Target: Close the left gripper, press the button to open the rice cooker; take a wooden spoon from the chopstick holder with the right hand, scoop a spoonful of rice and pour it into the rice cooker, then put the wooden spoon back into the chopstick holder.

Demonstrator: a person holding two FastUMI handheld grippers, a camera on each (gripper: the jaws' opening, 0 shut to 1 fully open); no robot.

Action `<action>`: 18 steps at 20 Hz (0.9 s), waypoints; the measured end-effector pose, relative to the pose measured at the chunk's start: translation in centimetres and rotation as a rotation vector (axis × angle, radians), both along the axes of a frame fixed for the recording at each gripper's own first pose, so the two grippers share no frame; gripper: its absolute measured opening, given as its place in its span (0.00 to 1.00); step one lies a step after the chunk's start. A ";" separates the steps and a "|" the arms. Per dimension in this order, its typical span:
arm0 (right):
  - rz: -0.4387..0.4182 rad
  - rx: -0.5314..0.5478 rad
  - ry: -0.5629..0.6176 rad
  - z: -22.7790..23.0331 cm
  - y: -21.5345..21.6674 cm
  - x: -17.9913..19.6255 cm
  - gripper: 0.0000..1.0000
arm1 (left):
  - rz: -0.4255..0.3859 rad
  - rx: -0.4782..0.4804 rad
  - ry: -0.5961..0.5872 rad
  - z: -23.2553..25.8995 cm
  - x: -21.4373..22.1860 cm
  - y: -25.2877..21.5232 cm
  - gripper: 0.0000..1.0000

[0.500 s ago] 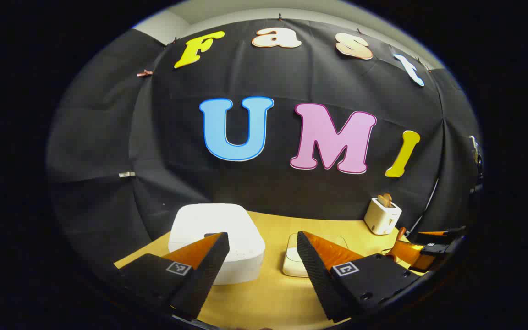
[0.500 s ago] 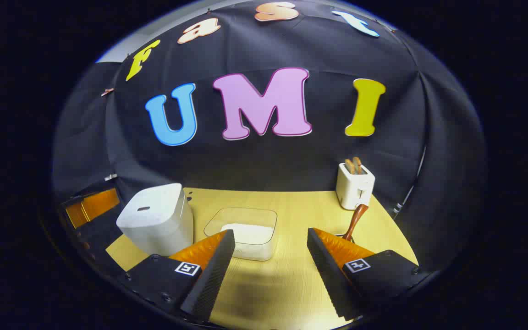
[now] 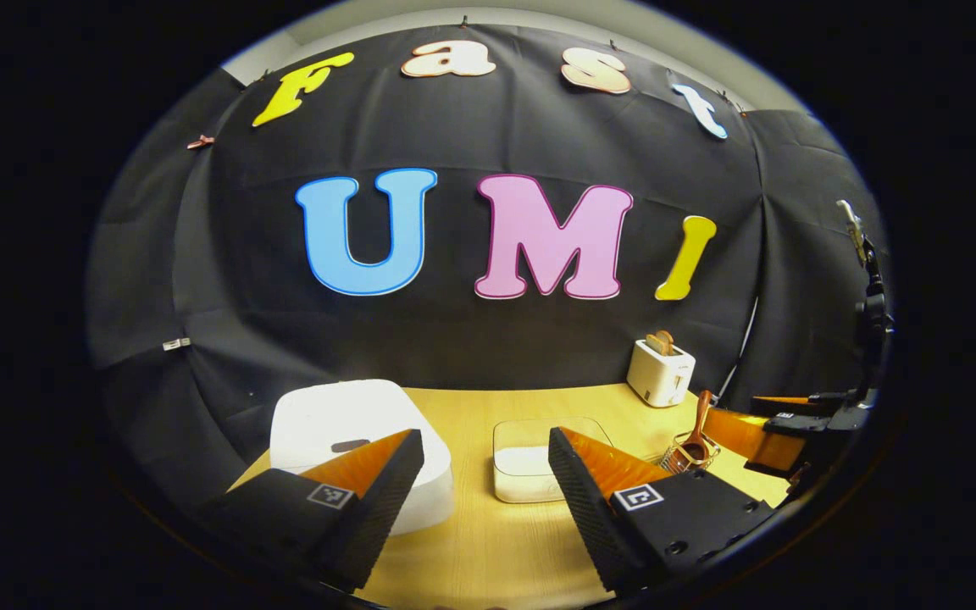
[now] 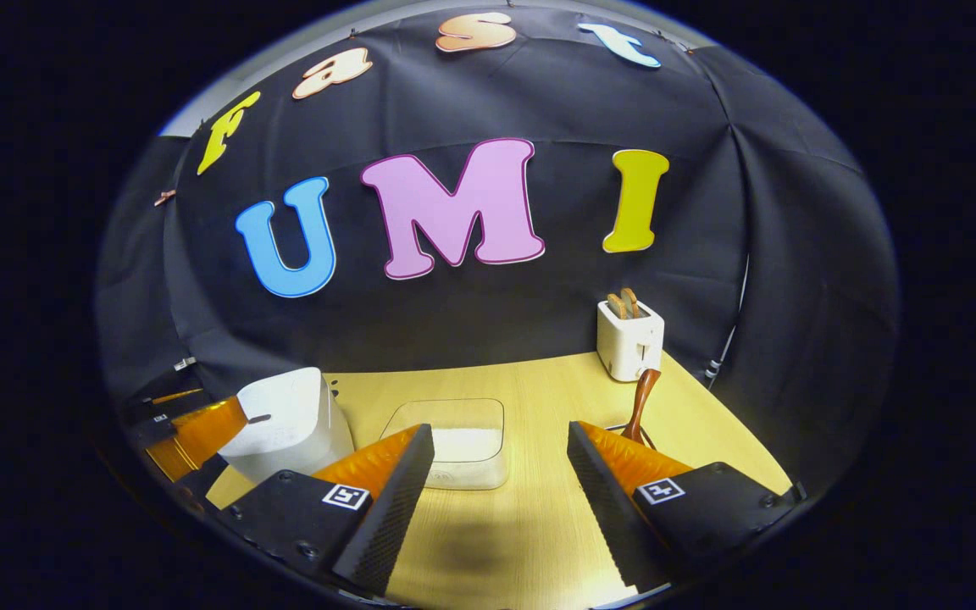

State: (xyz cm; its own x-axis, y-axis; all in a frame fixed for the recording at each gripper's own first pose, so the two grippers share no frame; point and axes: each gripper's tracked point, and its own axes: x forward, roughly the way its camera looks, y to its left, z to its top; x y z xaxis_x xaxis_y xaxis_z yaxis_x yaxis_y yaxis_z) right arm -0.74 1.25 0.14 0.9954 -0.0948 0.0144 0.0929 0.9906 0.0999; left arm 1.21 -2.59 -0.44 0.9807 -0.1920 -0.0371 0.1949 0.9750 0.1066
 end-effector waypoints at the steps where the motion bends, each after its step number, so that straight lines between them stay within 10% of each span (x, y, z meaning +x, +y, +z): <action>1: -0.004 0.001 0.003 -0.1 0.1 -0.2 0.98 | -0.007 -0.010 0.005 0.1 0.2 -0.1 0.95; 18: 0.022 -0.020 0.067 -1.1 0.5 1.0 0.98 | 0.069 -0.042 0.015 1.1 4.4 4.4 0.92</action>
